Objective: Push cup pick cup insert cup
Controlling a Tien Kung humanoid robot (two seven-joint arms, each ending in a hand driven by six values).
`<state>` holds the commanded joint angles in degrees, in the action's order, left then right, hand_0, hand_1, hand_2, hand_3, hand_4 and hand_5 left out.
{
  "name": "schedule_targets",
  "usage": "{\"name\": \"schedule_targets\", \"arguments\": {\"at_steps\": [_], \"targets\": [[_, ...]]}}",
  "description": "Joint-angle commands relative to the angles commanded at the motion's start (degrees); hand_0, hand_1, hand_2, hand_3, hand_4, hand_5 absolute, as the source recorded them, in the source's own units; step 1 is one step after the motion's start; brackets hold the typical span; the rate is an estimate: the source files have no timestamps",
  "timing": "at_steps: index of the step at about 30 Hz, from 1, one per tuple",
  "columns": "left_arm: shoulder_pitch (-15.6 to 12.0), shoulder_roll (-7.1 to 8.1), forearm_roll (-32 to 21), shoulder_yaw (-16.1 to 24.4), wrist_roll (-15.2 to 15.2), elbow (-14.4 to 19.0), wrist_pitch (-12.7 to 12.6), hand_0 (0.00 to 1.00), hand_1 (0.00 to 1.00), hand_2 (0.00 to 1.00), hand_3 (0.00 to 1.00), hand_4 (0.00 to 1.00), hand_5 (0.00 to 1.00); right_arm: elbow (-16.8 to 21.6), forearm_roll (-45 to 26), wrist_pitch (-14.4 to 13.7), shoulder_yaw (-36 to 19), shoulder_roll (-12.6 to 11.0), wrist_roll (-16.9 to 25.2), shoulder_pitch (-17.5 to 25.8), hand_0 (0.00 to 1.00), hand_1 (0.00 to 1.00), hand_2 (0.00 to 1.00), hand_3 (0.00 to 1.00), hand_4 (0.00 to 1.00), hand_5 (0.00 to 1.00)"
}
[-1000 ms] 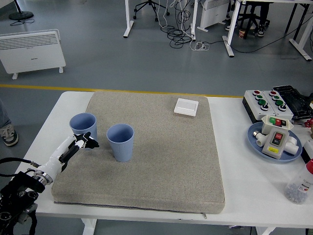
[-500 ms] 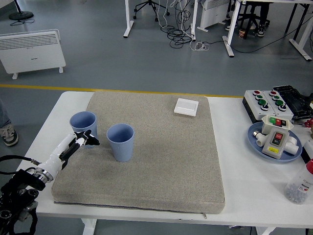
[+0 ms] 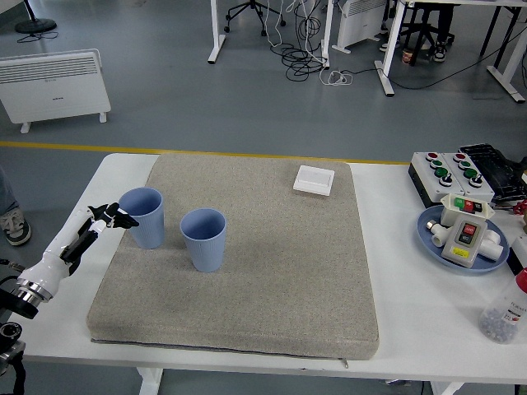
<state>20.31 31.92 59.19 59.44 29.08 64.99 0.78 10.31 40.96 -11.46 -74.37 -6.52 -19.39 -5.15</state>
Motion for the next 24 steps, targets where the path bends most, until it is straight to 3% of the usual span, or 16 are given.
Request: {"name": "schedule_targets", "arguments": {"at_steps": [2,4,5,6,7,10,11,12,16,17,18,23,24], "targets": [[0.8,1.88,2.1,1.3,-0.6,4.0,-0.9,0.517,0.577,0.537,0.478,0.576,0.946,0.0,0.1,0.0,-0.2,-0.1,0.0,0.1,0.676,0.59,0.6,0.577,0.098,0.555],[1.9,2.84,3.3,1.6,-1.5,6.5,-1.1,0.517,0.577,0.537,0.478,0.576,0.946,0.0,0.2,0.0,-0.3,-0.1,0.0,0.1,0.676,0.59,0.6,0.577,0.098,0.555],[3.3,3.65,4.6,1.6,-3.5,8.3,-1.0,0.517,0.577,0.537,0.478,0.576,0.946,0.0,0.3,0.0,-0.3,-0.2,-0.1,0.1,0.676,0.59,0.6,0.577,0.098,0.555],[4.1,3.99,5.4,1.5,-4.9,9.5,-0.9,0.707,0.722,0.713,0.629,0.781,0.711,0.0,0.3,-0.1,-0.3,-0.2,-0.1,0.1,0.676,0.59,0.6,0.577,0.098,0.555],[4.8,4.33,6.1,1.2,-5.9,10.2,-0.5,0.707,0.722,0.713,0.629,0.781,0.711,0.0,0.3,-0.1,-0.3,-0.2,-0.1,0.1,0.676,0.59,0.6,0.577,0.098,0.555],[10.7,5.82,12.6,-2.4,-13.3,12.8,3.1,0.707,0.722,0.713,0.629,0.781,0.711,0.0,0.1,-0.1,-0.2,-0.2,-0.1,0.1,0.676,0.59,0.6,0.577,0.098,0.555],[12.5,6.09,14.0,-3.8,-15.9,12.9,3.9,0.707,0.722,0.713,0.629,0.781,0.711,0.0,0.0,-0.1,-0.2,-0.2,-0.1,0.1,0.676,0.59,0.6,0.577,0.098,0.555],[14.5,6.34,15.1,-5.6,-18.1,12.9,4.9,0.878,0.876,0.968,0.875,0.906,0.677,0.0,-0.1,-0.2,-0.3,-0.1,-0.1,0.1,0.676,0.59,0.6,0.577,0.098,0.554],[21.4,6.14,17.9,-12.3,-25.7,11.4,7.8,0.878,0.876,0.968,0.875,0.906,0.677,0.0,-0.8,-0.3,0.0,0.0,0.0,0.0,0.676,0.59,0.6,0.577,0.098,0.554],[23.0,5.89,18.7,-14.0,-26.7,10.7,8.5,0.878,0.876,0.968,0.875,0.906,0.677,0.0,-0.9,-0.3,0.0,0.0,0.0,0.0,0.676,0.59,0.6,0.577,0.098,0.554],[24.3,5.78,19.1,-15.5,-27.1,10.4,8.8,0.933,0.929,0.998,0.975,0.95,0.575,0.0,-0.9,-0.3,0.1,0.0,0.0,0.0,0.676,0.59,0.6,0.577,0.097,0.553],[31.0,3.99,21.2,-23.0,-30.1,6.1,11.1,0.933,0.929,0.998,0.975,0.95,0.575,0.0,-1.4,-0.3,0.5,0.0,0.1,-0.1,0.676,0.59,0.6,0.577,0.097,0.553],[31.9,3.55,21.0,-24.1,-30.1,5.2,11.2,0.957,0.948,0.998,0.998,0.964,0.48,0.0,-1.5,-0.3,0.5,0.0,0.1,0.0,0.676,0.59,0.599,0.576,0.097,0.552]]}}
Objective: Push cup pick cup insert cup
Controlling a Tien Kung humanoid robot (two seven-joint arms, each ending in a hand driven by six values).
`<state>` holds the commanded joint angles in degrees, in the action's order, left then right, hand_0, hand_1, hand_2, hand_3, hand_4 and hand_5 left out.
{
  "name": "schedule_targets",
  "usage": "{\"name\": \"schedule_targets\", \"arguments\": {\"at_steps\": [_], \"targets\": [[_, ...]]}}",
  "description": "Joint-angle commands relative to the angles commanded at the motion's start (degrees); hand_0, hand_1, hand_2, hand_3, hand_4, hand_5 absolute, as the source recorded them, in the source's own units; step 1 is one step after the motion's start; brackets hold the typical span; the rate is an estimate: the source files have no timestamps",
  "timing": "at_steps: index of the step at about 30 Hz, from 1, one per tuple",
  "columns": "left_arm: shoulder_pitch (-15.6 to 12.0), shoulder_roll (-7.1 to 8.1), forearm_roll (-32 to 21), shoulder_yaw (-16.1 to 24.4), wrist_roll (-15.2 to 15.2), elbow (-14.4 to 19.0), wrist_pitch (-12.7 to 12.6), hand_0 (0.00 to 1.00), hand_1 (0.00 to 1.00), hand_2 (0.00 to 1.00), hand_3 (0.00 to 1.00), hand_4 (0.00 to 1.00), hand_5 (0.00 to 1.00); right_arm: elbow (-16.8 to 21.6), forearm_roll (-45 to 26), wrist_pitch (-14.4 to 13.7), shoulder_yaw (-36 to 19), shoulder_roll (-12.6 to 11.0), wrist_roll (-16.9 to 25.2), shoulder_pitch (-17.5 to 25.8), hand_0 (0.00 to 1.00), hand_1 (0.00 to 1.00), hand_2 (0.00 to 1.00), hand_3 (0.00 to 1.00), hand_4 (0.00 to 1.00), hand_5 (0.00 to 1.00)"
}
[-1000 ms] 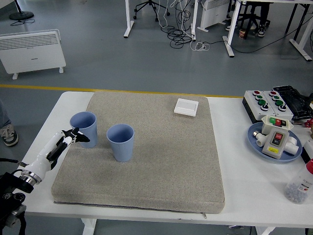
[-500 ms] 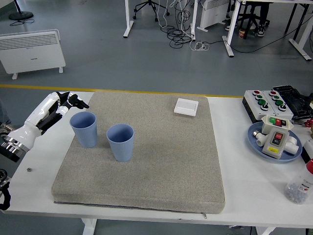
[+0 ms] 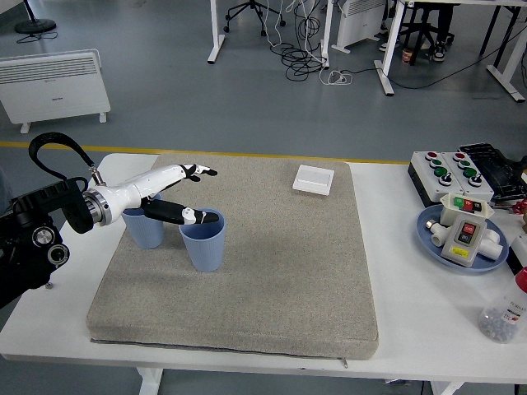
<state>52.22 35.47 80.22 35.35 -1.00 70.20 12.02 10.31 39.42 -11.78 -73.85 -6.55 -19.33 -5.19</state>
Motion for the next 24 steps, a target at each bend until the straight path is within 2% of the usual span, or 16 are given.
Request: {"name": "schedule_targets", "arguments": {"at_steps": [3,5,6,9,11,12,16,23,24], "targets": [[2.1,-1.19,-0.2,-2.8,0.4,-2.8,0.3,0.957,0.948,0.998,0.998,0.964,0.48,0.0,-0.2,0.0,0.2,0.0,0.0,0.1,0.676,0.59,0.599,0.576,0.097,0.552],[2.5,-1.42,-0.3,-3.4,0.4,-3.4,0.4,0.957,0.948,0.998,0.998,0.964,0.48,0.0,-0.2,0.0,0.2,0.0,0.0,0.1,0.676,0.59,0.599,0.576,0.097,0.552],[3.4,-1.98,-0.4,-4.7,0.1,-4.5,1.0,0.949,0.953,0.998,0.998,0.917,0.293,0.0,-0.1,0.0,0.3,0.1,-0.1,0.1,0.676,0.589,0.598,0.577,0.098,0.551],[4.7,-2.6,-0.4,-7.1,-0.8,-5.3,2.2,0.949,0.953,0.998,0.998,0.917,0.293,0.0,0.0,0.0,0.4,0.1,-0.2,0.2,0.676,0.589,0.598,0.577,0.098,0.551],[5.1,-2.79,0.0,-7.6,-1.3,-5.5,2.5,0.949,0.953,0.998,0.998,0.917,0.293,0.0,-0.1,0.0,0.5,0.1,-0.2,0.3,0.676,0.589,0.598,0.577,0.098,0.551],[5.2,-2.89,0.1,-7.8,-1.5,-5.6,2.6,0.952,0.953,0.998,0.998,0.893,0.245,0.0,-0.1,0.0,0.5,0.1,-0.2,0.3,0.676,0.589,0.598,0.577,0.099,0.549],[5.9,-3.54,0.1,-9.0,-2.4,-6.8,3.1,0.952,0.953,0.998,0.998,0.893,0.245,0.0,-0.2,0.0,0.7,0.1,-0.2,0.3,0.676,0.589,0.598,0.577,0.099,0.549],[6.1,-4.54,0.2,-10.2,-1.4,-8.5,2.7,0.947,0.945,0.998,0.985,0.877,0.225,0.0,-0.1,0.0,0.9,0.0,-0.1,0.4,0.676,0.589,0.598,0.577,0.1,0.548],[6.2,-4.7,0.1,-10.6,-1.2,-8.6,2.7,0.865,0.874,0.986,0.899,0.762,0.097,0.0,-0.1,0.0,0.9,0.0,-0.1,0.4,0.676,0.589,0.597,0.577,0.1,0.546]]}}
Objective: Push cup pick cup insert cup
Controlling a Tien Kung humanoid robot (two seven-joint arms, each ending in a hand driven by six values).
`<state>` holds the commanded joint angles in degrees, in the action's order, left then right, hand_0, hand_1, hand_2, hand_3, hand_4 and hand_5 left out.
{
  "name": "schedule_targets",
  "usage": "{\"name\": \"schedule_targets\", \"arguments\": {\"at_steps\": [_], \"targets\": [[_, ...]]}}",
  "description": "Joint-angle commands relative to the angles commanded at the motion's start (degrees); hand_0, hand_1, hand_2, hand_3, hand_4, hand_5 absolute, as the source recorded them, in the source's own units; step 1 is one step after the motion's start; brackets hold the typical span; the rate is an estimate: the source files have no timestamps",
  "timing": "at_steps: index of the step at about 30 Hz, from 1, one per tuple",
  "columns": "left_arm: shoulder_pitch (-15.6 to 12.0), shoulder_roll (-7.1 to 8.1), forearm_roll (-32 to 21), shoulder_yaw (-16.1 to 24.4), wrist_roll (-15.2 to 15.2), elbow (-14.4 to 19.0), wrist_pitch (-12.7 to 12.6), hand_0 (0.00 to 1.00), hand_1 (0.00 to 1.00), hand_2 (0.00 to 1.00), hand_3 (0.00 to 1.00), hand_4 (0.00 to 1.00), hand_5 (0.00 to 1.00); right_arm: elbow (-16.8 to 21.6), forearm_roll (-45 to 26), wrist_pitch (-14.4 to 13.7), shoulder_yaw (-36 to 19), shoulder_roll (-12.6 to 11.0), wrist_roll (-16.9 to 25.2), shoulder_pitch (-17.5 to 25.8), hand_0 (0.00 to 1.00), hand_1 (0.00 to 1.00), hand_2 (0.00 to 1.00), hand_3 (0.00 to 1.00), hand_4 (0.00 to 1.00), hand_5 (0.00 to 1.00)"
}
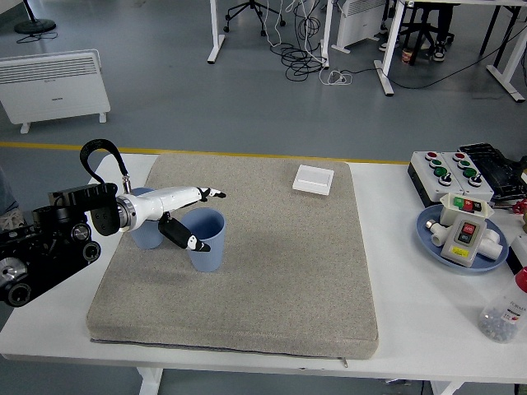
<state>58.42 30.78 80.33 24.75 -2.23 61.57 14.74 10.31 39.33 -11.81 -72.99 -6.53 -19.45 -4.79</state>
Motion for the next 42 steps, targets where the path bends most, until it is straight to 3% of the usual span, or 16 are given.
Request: {"name": "schedule_targets", "arguments": {"at_steps": [5,6,12,13,18,19,24,25,30,31,39,42], "targets": [[0.2,-0.44,-0.1,-0.8,0.2,-0.7,0.3,0.865,0.874,0.986,0.899,0.762,0.097,0.0,0.1,0.0,0.0,0.0,0.0,0.0,0.676,0.589,0.597,0.577,0.1,0.546],[0.3,-0.49,-0.1,-0.9,0.4,-0.9,0.2,0.75,0.79,0.934,0.786,0.676,0.026,0.0,0.1,0.0,0.1,0.0,0.0,-0.1,0.676,0.589,0.597,0.577,0.1,0.546],[0.5,-0.7,0.2,-1.5,1.1,-1.6,0.0,0.75,0.79,0.934,0.786,0.676,0.026,0.0,0.1,0.0,0.1,-0.1,0.0,-0.2,0.676,0.589,0.597,0.577,0.1,0.546],[0.5,-0.72,0.3,-1.5,1.2,-1.8,0.0,0.635,0.718,0.849,0.698,0.64,0.002,0.0,0.1,0.0,0.1,-0.1,0.0,-0.2,0.676,0.589,0.597,0.577,0.101,0.544],[0.4,-0.58,0.8,-1.5,1.6,-2.4,0.0,0.635,0.718,0.849,0.698,0.64,0.002,0.0,0.1,0.0,0.1,-0.1,0.0,-0.3,0.676,0.589,0.597,0.577,0.101,0.544],[0.4,-0.52,0.9,-1.5,1.7,-2.4,0.1,0.517,0.625,0.719,0.565,0.561,0.002,0.0,0.1,0.0,0.0,-0.1,0.1,-0.3,0.676,0.589,0.594,0.578,0.101,0.543],[0.3,-0.11,1.3,-1.3,1.3,-1.7,0.3,0.517,0.625,0.719,0.565,0.561,0.002,0.0,0.1,-0.1,-0.1,-0.1,0.1,-0.4,0.676,0.589,0.594,0.578,0.101,0.543],[0.1,0.26,1.3,-0.9,0.9,-1.0,0.5,0.501,0.584,0.644,0.518,0.488,0.002,0.0,0.1,-0.1,-0.1,-0.1,0.2,-0.4,0.676,0.589,0.594,0.577,0.102,0.545],[-0.5,2.31,0.9,1.8,-1.2,3.1,1.2,0.501,0.584,0.644,0.518,0.488,0.002,0.0,0.0,-0.1,-0.2,-0.1,0.3,-0.4,0.676,0.589,0.594,0.577,0.102,0.545],[-0.8,2.99,0.5,3.2,-1.8,4.8,1.4,0.502,0.55,0.553,0.479,0.418,0.002,0.0,0.0,-0.1,-0.3,-0.1,0.3,-0.4,0.676,0.589,0.593,0.579,0.102,0.545],[-1.1,8.18,-0.4,13.0,-8.9,17.4,4.4,0.511,0.536,0.522,0.457,0.416,0.002,0.0,-0.1,-0.1,-0.7,-0.1,0.4,-0.1,0.676,0.588,0.593,0.578,0.103,0.543],[-0.2,9.84,-0.9,16.0,-10.4,19.9,5.2,0.511,0.536,0.522,0.457,0.416,0.002,0.0,0.1,-0.1,-0.7,-0.2,0.4,-0.1,0.676,0.588,0.593,0.578,0.103,0.543]]}}
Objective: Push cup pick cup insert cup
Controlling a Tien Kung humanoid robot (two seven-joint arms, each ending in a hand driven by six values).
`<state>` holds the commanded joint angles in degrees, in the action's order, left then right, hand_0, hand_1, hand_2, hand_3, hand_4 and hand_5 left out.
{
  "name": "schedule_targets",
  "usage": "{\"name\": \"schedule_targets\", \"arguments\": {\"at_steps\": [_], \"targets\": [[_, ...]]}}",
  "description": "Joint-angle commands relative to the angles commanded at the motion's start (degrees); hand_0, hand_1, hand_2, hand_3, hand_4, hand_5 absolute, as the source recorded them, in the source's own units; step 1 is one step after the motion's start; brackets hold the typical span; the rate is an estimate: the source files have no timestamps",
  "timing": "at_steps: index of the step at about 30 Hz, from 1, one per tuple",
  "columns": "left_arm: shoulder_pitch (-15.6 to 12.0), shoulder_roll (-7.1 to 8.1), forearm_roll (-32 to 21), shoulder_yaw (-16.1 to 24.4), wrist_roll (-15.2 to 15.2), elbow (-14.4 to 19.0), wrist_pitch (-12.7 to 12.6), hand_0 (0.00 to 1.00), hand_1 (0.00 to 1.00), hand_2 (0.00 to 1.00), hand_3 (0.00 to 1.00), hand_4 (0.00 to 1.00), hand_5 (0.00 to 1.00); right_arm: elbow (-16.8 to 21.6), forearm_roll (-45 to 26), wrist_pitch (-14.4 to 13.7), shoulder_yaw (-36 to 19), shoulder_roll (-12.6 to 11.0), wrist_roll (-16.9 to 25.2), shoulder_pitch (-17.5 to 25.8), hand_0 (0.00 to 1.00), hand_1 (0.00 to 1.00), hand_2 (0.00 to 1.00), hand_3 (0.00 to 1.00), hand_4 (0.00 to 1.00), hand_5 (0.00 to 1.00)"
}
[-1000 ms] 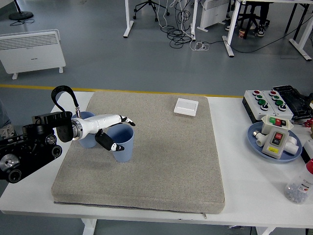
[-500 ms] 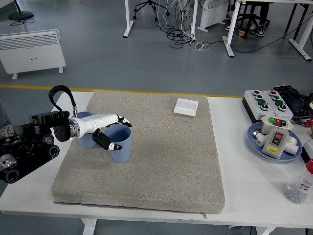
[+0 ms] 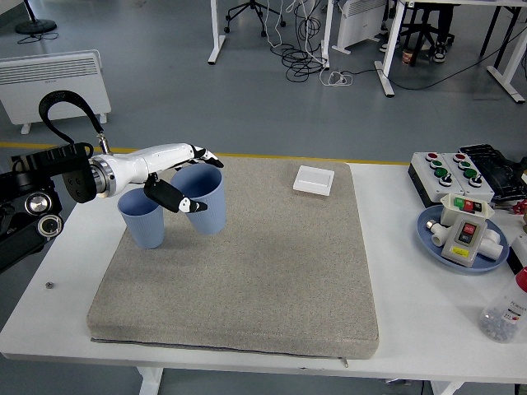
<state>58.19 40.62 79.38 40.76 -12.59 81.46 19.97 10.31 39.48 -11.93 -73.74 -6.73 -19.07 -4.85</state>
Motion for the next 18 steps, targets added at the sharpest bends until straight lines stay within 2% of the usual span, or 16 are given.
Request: {"name": "schedule_targets", "arguments": {"at_steps": [4,8,18], "targets": [[1.2,1.54,-0.7,2.7,-0.5,-0.7,0.4,0.532,0.537,0.515,0.449,0.426,0.002,0.0,0.1,0.0,0.0,-0.1,-0.1,0.0,0.676,0.587,0.588,0.578,0.102,0.543],[1.8,2.51,2.8,3.2,-1.0,-2.9,0.7,0.534,0.536,0.513,0.45,0.421,0.002,0.0,0.0,-0.1,0.1,-0.1,-0.1,0.1,0.676,0.587,0.589,0.578,0.102,0.543],[2.1,2.37,5.5,0.9,-1.3,-8.7,1.1,0.537,0.537,0.513,0.45,0.423,0.002,0.0,0.1,-0.1,0.0,-0.1,-0.1,0.0,0.676,0.586,0.588,0.578,0.103,0.544]]}}
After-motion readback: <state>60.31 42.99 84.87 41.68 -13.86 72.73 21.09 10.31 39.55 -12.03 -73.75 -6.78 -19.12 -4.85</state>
